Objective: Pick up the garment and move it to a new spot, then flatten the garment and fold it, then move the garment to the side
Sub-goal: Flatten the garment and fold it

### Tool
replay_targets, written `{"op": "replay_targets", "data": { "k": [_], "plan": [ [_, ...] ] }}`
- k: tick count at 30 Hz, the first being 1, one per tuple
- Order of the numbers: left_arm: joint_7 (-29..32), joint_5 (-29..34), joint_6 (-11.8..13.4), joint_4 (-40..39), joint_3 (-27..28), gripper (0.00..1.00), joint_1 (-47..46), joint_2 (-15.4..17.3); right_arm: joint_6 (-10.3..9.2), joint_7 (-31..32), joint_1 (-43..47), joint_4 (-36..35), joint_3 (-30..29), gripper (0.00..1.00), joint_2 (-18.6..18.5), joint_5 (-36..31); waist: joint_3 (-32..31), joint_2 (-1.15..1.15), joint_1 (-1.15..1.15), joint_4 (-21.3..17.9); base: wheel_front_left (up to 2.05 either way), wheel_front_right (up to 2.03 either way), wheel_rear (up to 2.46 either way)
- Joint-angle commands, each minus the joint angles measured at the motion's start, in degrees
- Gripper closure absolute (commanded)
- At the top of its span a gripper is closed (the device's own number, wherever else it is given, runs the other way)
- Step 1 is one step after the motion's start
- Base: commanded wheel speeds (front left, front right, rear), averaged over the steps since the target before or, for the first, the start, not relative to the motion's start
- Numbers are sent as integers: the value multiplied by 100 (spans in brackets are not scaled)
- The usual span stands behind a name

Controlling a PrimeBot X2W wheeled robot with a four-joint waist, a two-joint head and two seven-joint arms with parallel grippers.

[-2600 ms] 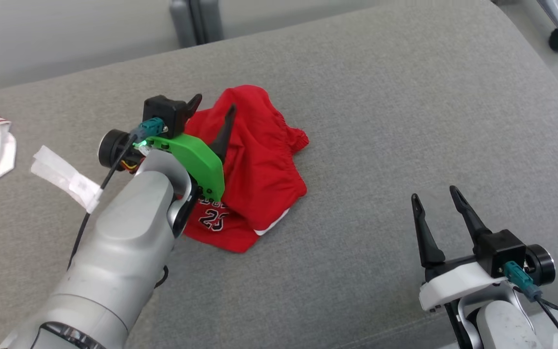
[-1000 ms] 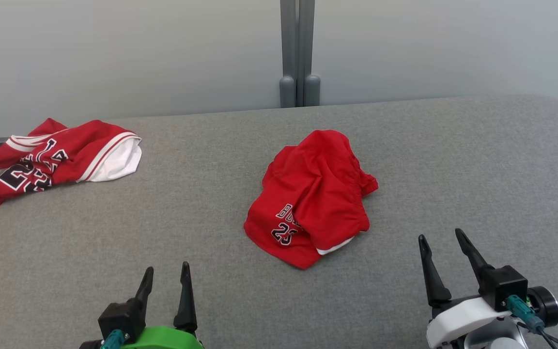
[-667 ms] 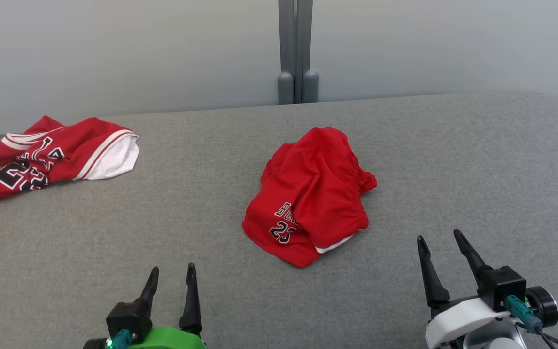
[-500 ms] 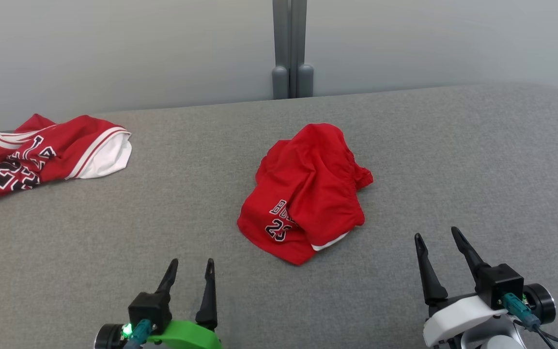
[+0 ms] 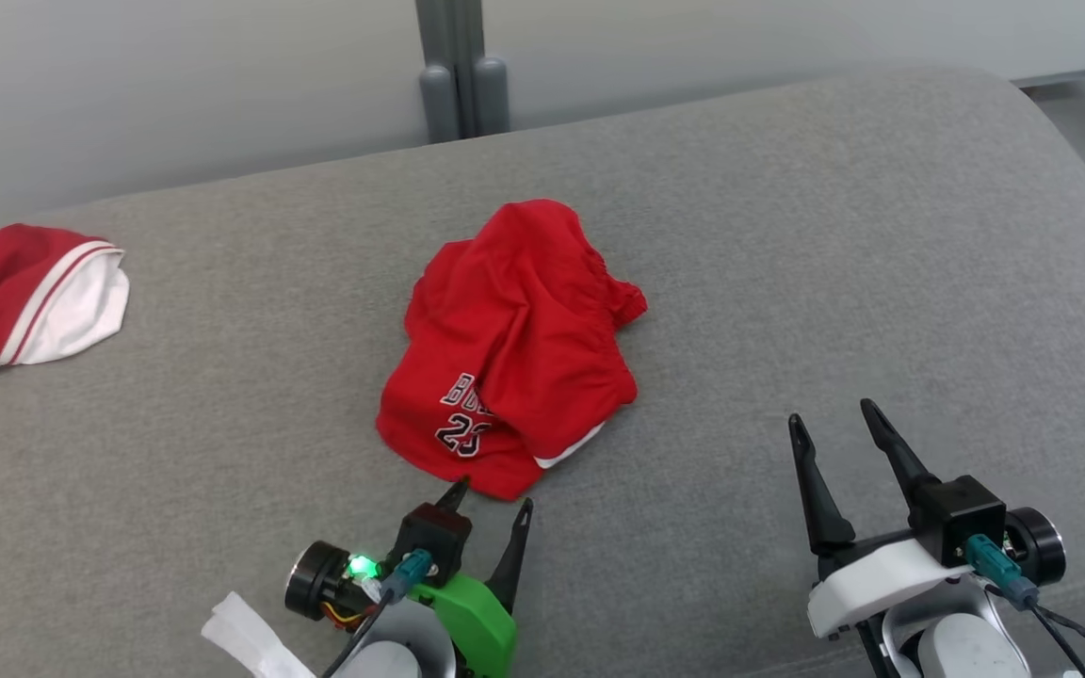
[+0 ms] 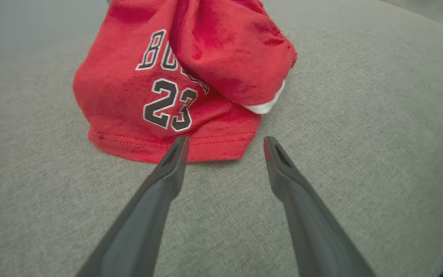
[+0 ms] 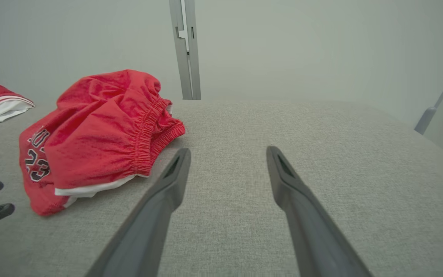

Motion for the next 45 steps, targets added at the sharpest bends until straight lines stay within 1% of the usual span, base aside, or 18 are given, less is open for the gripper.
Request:
{"op": "replay_targets", "data": {
  "k": [1, 6, 10, 11, 12, 13, 14, 19, 24, 27, 32, 38, 42, 45],
  "plan": [
    [19, 45, 0, 133, -48, 0, -188, 13, -8, -18, -103, -29, -12, 0, -13, 8, 317, 0, 0, -420, 0, 0, 0],
    [32, -24, 71, 604, -140, 0, -452, -7, -8, -18, -143, -21, -17, 0, -13, 13, 423, 0, 0, -701, 0, 0, 0],
    [68, -95, 212, 960, -116, 0, -601, -12, -8, -18, -134, -27, -13, 0, -13, 35, 428, 0, 0, -853, 0, 0, 0],
    [59, -147, 231, 1028, -90, 38, -624, -11, -8, -18, -117, -32, -19, 0, -13, 42, 422, 0, 0, -873, 0, 0, 0],
    [56, -211, 264, 1099, -57, 68, -640, -14, -8, -18, -94, -34, -21, 0, -12, 39, 412, 0, 0, -886, 0, 0, 0],
    [45, -219, 292, 1155, -48, 96, -657, -15, -8, -18, -74, -32, -28, 0, -13, 34, 399, 0, 0, -889, 0, 0, 0],
    [34, -215, 328, 1207, -54, 100, -664, -16, -8, -18, -43, -24, -43, 0, -13, 28, 374, 0, 0, -882, 0, 0, 0],
    [-197, -310, 382, 1240, -79, 100, -672, -21, -8, -18, 64, -4, -51, 0, -12, 26, 219, 0, 0, -750, 0, 0, 0],
    [-427, -311, 443, 907, -132, 100, -577, -16, -8, -18, 174, 12, -57, 0, -14, 17, -30, 0, 0, -450, 0, 0, 0],
    [-487, -277, 493, 605, -115, 100, -495, 81, -8, -18, 242, 44, -94, 0, -14, 0, -222, 0, 0, -235, 0, 0, 0],
    [-515, -224, 635, -86, -24, 100, -246, 415, -8, -18, 396, 98, -102, 0, -14, 10, -551, 0, 0, 91, 0, 0, 0],
    [-207, -315, 900, -984, 238, 100, 85, 963, -8, -18, 460, 90, -113, 0, -14, 44, -687, 0, 0, 290, 0, 0, 0],
    [101, -328, 1030, -1184, 374, 100, 356, 1368, -8, -18, 460, 96, -78, 0, -14, 35, -681, 0, 0, 301, 0, 0, 0],
    [216, -482, 1063, -1109, 481, 100, 533, 1505, -8, -18, 448, 108, -73, 0, -15, -11, -625, 0, 0, 254, 0, 0, 0]
  ]
}}
